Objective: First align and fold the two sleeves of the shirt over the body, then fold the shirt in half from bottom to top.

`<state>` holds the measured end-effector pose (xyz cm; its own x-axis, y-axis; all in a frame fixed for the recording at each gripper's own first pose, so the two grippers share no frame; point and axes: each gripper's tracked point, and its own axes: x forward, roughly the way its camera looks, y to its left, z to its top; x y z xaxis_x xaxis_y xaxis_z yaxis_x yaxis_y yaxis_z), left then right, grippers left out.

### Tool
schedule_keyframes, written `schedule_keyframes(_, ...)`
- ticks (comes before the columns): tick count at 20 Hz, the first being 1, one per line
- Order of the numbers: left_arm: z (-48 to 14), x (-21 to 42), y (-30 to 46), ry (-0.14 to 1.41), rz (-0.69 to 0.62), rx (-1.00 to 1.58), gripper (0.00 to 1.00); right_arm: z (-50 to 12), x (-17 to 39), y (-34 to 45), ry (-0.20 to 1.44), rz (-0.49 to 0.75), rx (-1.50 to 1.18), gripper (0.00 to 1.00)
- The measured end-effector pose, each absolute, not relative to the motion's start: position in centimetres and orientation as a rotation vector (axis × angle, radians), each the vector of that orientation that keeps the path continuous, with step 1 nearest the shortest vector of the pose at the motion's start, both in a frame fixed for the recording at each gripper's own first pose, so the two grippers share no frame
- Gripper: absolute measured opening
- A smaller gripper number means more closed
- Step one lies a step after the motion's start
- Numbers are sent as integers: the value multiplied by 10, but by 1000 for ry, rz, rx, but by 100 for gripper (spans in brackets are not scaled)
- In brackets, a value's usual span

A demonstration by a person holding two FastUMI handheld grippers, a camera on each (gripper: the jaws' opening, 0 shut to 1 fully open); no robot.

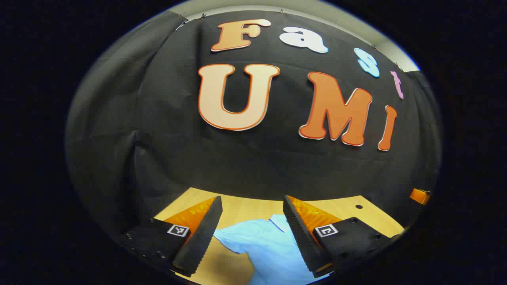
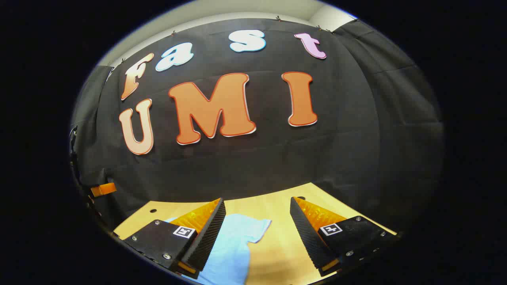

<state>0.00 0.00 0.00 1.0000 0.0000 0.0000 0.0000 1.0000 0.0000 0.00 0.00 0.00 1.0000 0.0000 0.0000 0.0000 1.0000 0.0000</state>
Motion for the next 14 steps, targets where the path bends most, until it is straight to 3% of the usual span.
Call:
schedule_keyframes(6, 30, 12, 49, -26, 10, -18, 99, 15, 11, 52, 67, 24, 106, 100)
schedule_keyframes(10, 30, 18, 54, 4, 26, -47, 99, 23, 24, 31, 93, -54, 20, 98)
schedule_keyframes(14, 43, 13, 60, -16, 95, -34, 99, 32, 37, 18, 106, -36, -17, 98)
